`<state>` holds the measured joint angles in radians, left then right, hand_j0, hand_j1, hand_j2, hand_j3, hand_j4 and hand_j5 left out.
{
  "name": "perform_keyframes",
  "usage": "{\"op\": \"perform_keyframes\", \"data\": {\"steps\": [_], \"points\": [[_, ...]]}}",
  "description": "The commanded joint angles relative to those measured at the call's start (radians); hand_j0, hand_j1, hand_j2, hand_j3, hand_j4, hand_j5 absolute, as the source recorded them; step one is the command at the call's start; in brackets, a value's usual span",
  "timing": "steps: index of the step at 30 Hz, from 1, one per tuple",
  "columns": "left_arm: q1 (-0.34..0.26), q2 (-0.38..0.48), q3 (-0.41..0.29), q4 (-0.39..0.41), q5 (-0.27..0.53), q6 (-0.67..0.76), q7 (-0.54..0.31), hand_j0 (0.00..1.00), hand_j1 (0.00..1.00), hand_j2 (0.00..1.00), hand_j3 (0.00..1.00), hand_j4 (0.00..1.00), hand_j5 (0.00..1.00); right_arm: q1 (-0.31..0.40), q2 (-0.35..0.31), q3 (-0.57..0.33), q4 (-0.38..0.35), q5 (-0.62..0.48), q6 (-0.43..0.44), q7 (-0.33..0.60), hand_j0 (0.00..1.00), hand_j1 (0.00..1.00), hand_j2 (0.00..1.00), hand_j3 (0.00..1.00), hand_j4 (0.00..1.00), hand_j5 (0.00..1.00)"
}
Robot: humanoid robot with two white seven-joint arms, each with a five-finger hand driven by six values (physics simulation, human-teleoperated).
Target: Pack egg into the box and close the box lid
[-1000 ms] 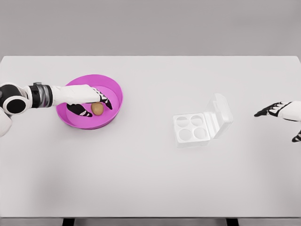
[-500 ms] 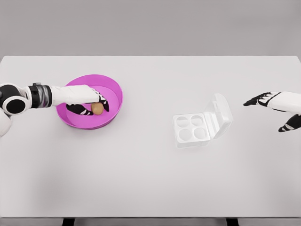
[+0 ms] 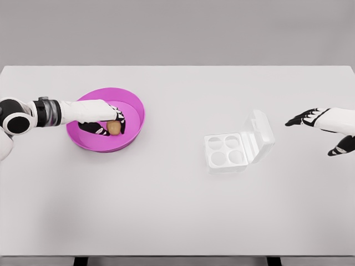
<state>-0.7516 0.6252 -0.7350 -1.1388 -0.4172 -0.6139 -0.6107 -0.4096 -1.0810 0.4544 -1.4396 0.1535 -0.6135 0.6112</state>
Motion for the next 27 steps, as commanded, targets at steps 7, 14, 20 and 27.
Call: {"op": "perform_keyframes", "data": {"steps": [7,14,20,27], "points": [[-0.005,0.002,0.011,-0.013,0.017,0.003,0.000,0.44,0.44,0.44,0.44,0.44,0.44,0.002,-0.007,0.000,-0.004,-0.005,0.003,0.000,1.00,1.00,1.00,1.00,1.00,1.00],[-0.011,0.005,0.039,-0.041,0.024,0.003,0.000,0.43,0.43,0.43,0.43,0.43,0.43,0.000,-0.008,0.000,-0.001,-0.005,0.003,0.000,1.00,1.00,1.00,1.00,1.00,1.00],[-0.002,0.007,0.094,-0.118,0.024,0.003,0.000,0.43,0.43,0.43,0.43,0.43,0.43,0.002,-0.010,0.000,0.001,-0.003,0.003,0.000,1.00,1.00,1.00,1.00,1.00,1.00],[-0.003,0.005,0.112,-0.145,0.024,0.003,0.000,0.39,0.39,0.39,0.39,0.39,0.39,0.002,-0.011,0.000,0.001,-0.003,0.003,0.000,1.00,1.00,1.00,1.00,1.00,1.00]]}}
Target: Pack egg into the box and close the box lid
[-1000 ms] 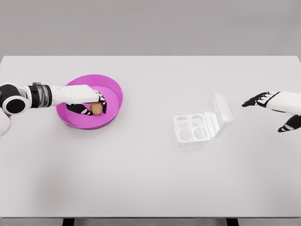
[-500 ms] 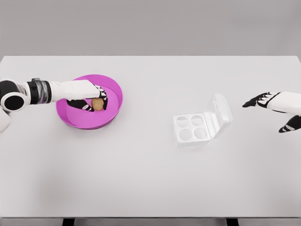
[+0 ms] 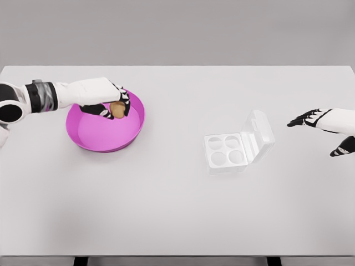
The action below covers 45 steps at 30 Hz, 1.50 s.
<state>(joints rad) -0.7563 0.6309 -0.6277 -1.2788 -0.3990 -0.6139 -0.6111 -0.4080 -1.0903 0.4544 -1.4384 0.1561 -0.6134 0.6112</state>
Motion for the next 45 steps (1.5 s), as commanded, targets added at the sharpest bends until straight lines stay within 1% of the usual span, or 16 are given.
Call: {"op": "perform_keyframes", "data": {"steps": [1,6,8,13,16,18,19,21,24,26,31,33,40,43,45], "points": [[0.000,0.000,0.005,-0.013,0.006,0.003,0.000,0.39,0.39,0.39,0.39,0.39,0.39,0.000,-0.002,0.000,0.001,-0.006,0.003,0.000,1.00,1.00,1.00,1.00,1.00,1.00],[0.003,-0.005,0.020,-0.060,0.008,0.003,0.000,0.39,0.39,0.39,0.39,0.39,0.39,0.000,-0.008,0.000,0.000,-0.004,0.003,0.000,1.00,1.00,1.00,1.00,1.00,1.00],[0.005,-0.005,0.028,-0.091,0.008,0.003,0.000,0.39,0.39,0.39,0.39,0.39,0.39,0.000,-0.008,0.000,0.000,-0.004,0.003,0.000,1.00,1.00,1.00,1.00,1.00,1.00],[0.005,-0.017,0.029,-0.100,0.009,0.003,0.000,0.39,0.39,0.39,0.39,0.39,0.39,0.002,-0.010,0.000,-0.008,-0.004,0.003,0.000,1.00,1.00,1.00,1.00,1.00,1.00],[0.005,-0.042,0.036,-0.102,0.009,0.003,0.000,0.39,0.39,0.39,0.39,0.39,0.39,0.002,-0.019,0.000,-0.004,-0.004,0.003,0.000,1.00,1.00,1.00,1.00,1.00,1.00],[0.005,-0.059,0.036,-0.102,0.009,0.003,0.000,0.39,0.39,0.39,0.39,0.39,0.39,0.003,-0.017,0.001,-0.014,-0.004,0.003,0.000,1.00,1.00,1.00,1.00,1.00,1.00],[0.006,-0.066,0.042,-0.102,0.008,0.003,0.000,0.39,0.39,0.39,0.39,0.39,0.39,0.006,-0.019,0.001,0.001,-0.004,0.003,0.000,1.00,1.00,1.00,1.00,1.00,1.00],[0.005,-0.089,0.042,-0.100,0.008,0.003,0.000,0.39,0.39,0.39,0.39,0.39,0.39,0.009,-0.017,0.000,-0.014,-0.004,0.003,0.000,1.00,1.00,1.00,1.00,1.00,1.00],[0.006,-0.106,0.040,-0.100,0.006,0.003,0.000,0.39,0.39,0.39,0.39,0.39,0.39,0.009,-0.019,0.000,-0.010,-0.004,0.003,0.000,1.00,1.00,1.00,1.00,1.00,1.00],[0.006,-0.137,0.040,-0.100,0.006,0.003,0.000,0.39,0.39,0.39,0.39,0.39,0.39,0.009,-0.019,0.000,-0.011,-0.004,0.003,0.000,1.00,1.00,1.00,1.00,1.00,1.00],[0.006,-0.183,0.040,-0.100,-0.006,0.003,0.000,0.39,0.39,0.39,0.39,0.39,0.39,0.009,-0.019,0.000,-0.008,-0.004,0.003,0.000,1.00,1.00,1.00,1.00,1.00,1.00],[0.006,-0.189,0.037,-0.100,-0.007,0.003,0.000,0.39,0.39,0.39,0.39,0.39,0.39,0.009,-0.019,0.001,-0.010,-0.004,0.003,0.000,1.00,1.00,1.00,1.00,1.00,1.00],[0.023,-0.246,0.040,-0.099,-0.008,0.003,0.000,0.39,0.39,0.39,0.39,0.39,0.39,0.012,-0.026,0.000,-0.016,-0.004,0.003,0.000,1.00,1.00,1.00,1.00,1.00,1.00],[0.023,-0.277,0.031,-0.097,-0.011,0.003,0.000,0.39,0.39,0.39,0.39,0.39,0.39,0.012,-0.026,0.000,-0.019,-0.006,0.003,0.000,1.00,1.00,1.00,1.00,1.00,1.00],[0.043,-0.293,0.033,-0.093,-0.012,0.003,0.000,0.39,0.39,0.39,0.39,0.39,0.39,0.012,-0.026,0.000,-0.017,-0.004,0.003,0.000,1.00,1.00,1.00,1.00,1.00,1.00]]}}
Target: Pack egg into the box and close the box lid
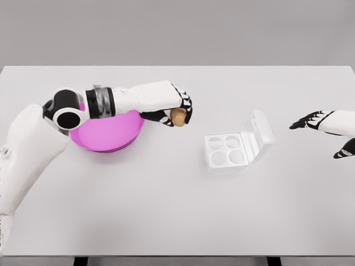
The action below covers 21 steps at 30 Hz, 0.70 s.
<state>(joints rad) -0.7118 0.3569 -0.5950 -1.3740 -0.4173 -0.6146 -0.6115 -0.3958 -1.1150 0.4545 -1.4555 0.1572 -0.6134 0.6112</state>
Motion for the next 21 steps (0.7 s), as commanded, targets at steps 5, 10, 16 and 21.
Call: {"op": "perform_keyframes", "data": {"steps": [5,10,16,21], "points": [[0.015,-0.061,-0.002,0.010,-0.018,0.004,0.001,0.39,0.39,0.39,0.39,0.39,0.39,0.003,-0.016,-0.002,0.000,-0.008,0.003,0.000,1.00,1.00,1.00,1.00,1.00,1.00],[0.032,-0.105,-0.005,0.013,-0.058,0.004,0.001,0.39,0.39,0.39,0.39,0.39,0.39,0.003,-0.002,-0.005,0.003,-0.015,0.003,0.000,1.00,1.00,1.00,1.00,1.00,1.00],[0.055,-0.154,-0.005,0.015,-0.095,0.004,0.001,0.39,0.39,0.39,0.39,0.39,0.39,0.005,-0.011,-0.005,0.000,-0.012,0.003,0.000,1.00,1.00,1.00,1.00,1.00,1.00],[0.057,-0.191,-0.003,0.027,-0.109,0.004,0.001,0.39,0.39,0.39,0.39,0.39,0.39,0.005,-0.011,-0.005,-0.002,-0.010,0.003,0.000,1.00,1.00,1.00,1.00,1.00,1.00]]}}
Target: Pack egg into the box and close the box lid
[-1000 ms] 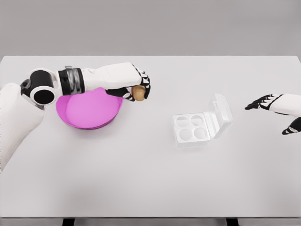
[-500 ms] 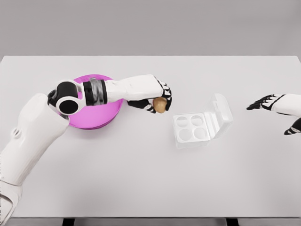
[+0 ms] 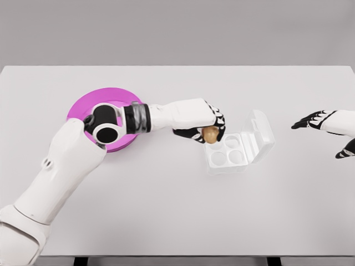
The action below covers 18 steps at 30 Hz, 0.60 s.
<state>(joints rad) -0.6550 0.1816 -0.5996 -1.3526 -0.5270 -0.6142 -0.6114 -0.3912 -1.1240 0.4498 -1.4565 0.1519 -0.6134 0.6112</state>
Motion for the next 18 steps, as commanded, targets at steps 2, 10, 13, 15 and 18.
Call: {"op": "perform_keyframes", "data": {"steps": [2,10,13,15,18], "points": [[0.000,-0.028,0.001,0.017,-0.001,0.003,0.001,0.39,0.39,0.39,0.39,0.39,0.39,0.000,-0.002,0.000,-0.001,-0.005,0.003,0.000,1.00,1.00,1.00,1.00,1.00,1.00],[-0.002,-0.077,0.000,0.086,-0.025,0.003,0.001,0.39,0.39,0.39,0.39,0.39,0.39,0.000,-0.002,0.001,-0.004,-0.005,0.003,0.000,1.00,1.00,1.00,1.00,1.00,1.00],[-0.002,-0.091,0.000,0.115,-0.041,0.003,0.001,0.39,0.39,0.39,0.39,0.39,0.39,0.009,-0.007,0.001,-0.048,-0.005,0.003,0.000,1.00,1.00,1.00,1.00,1.00,1.00],[-0.003,-0.099,0.000,0.130,-0.050,0.003,0.001,0.39,0.39,0.39,0.39,0.39,0.39,0.011,-0.007,0.001,-0.048,-0.003,0.003,0.000,1.00,1.00,1.00,1.00,1.00,1.00],[-0.003,-0.109,0.000,0.147,-0.053,0.003,0.001,0.39,0.39,0.39,0.39,0.39,0.39,0.011,-0.007,0.001,-0.045,-0.002,0.003,0.000,1.00,1.00,1.00,1.00,1.00,1.00]]}}
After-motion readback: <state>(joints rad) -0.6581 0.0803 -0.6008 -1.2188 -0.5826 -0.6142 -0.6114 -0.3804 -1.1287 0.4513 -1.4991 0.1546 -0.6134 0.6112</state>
